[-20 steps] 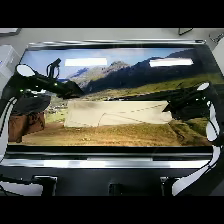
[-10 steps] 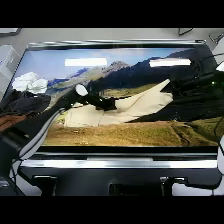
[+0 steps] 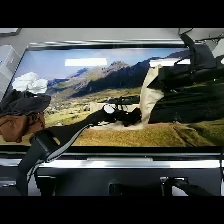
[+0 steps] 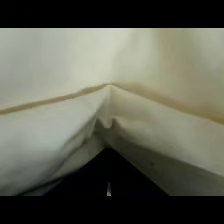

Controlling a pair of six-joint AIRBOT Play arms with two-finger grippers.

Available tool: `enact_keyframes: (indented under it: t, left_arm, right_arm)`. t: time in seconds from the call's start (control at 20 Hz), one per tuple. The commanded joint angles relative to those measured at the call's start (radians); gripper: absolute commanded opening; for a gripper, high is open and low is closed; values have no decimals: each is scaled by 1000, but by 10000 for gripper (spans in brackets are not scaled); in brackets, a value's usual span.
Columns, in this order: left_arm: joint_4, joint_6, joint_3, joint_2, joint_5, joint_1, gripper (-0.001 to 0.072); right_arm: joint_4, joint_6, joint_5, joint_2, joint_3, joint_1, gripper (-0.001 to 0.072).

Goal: Fold the clothes and pants, and hang the long-sleeved shirts on hangers.

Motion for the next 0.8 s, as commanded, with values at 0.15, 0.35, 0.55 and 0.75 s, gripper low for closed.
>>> enact_keyframes:
  t: [0.15, 0.35, 0.55, 0.75]
  left_arm:
    - [143, 139, 32, 48, -109, 161, 22]
    - [704, 19, 32, 288, -368, 460, 22]
    - [869, 8, 32, 602, -478, 732, 23]
    - [870, 26, 32, 846, -497, 849, 24]
  right_arm:
    - [-10, 23, -132, -93, 0, 133, 36]
    - [108, 0, -297, -269, 0, 296, 36]
    - [254, 2, -454, -499, 0, 459, 37]
    - [416, 20, -542, -686, 0, 541, 686]
